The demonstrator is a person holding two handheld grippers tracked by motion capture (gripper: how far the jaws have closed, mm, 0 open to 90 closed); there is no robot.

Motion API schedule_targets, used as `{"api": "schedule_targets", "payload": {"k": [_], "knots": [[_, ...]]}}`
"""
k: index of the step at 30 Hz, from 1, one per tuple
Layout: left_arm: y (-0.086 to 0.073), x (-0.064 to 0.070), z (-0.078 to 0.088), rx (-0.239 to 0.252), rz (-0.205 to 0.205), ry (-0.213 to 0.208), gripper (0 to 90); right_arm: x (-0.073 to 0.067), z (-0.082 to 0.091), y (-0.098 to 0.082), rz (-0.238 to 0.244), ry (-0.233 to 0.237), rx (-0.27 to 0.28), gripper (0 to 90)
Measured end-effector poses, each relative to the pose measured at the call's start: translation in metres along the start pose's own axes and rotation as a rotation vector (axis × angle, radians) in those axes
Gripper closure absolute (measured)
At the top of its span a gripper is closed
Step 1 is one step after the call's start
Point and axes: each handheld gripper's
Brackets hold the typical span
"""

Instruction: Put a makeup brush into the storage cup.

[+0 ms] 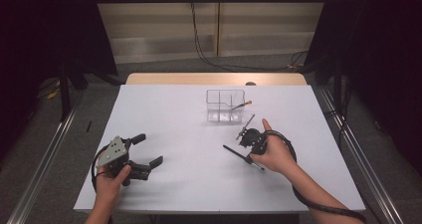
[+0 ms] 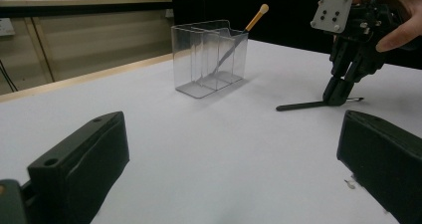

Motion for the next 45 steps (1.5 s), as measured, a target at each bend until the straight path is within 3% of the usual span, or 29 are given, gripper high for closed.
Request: {"api": "schedule_targets", "payload": {"k": [7,12,17,23,29,39,45], "knots": [[0.000,0.001,-0.002,-0.003,0.002,-0.004,0.0,0.000,0.000,0.001,0.006,-0.001,-0.009,84.5],[0.002,0.002,-0.006,-0.017,-0.005,-0.018,0.0,0.004,0.000,0.002,0.033,0.027,-0.010,84.7],[0.001,0.003,-0.009,-0.030,-0.009,-0.039,0.0,0.004,0.001,0.002,0.065,0.026,-0.016,84.7],[0.001,0.003,-0.008,-0.013,0.014,-0.048,0.0,0.002,0.004,0.006,0.089,0.036,0.015,84.7],[0.003,0.004,-0.011,-0.010,0.023,-0.060,0.0,-0.005,0.012,0.011,0.146,0.050,0.039,84.7],[0.005,0.004,-0.017,-0.019,0.029,-0.079,0.0,-0.014,0.015,0.016,0.188,0.082,0.063,84.7],[0.007,0.005,-0.018,-0.020,0.018,-0.083,0.0,-0.018,0.017,0.019,0.238,0.110,0.071,84.7]]}}
Point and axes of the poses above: each handheld gripper's, and its own axes: z roughly backward along the jaws, y roughly out of its top, x roughly to its right, and after that the axes turned 2 degrees about -z, right-handed
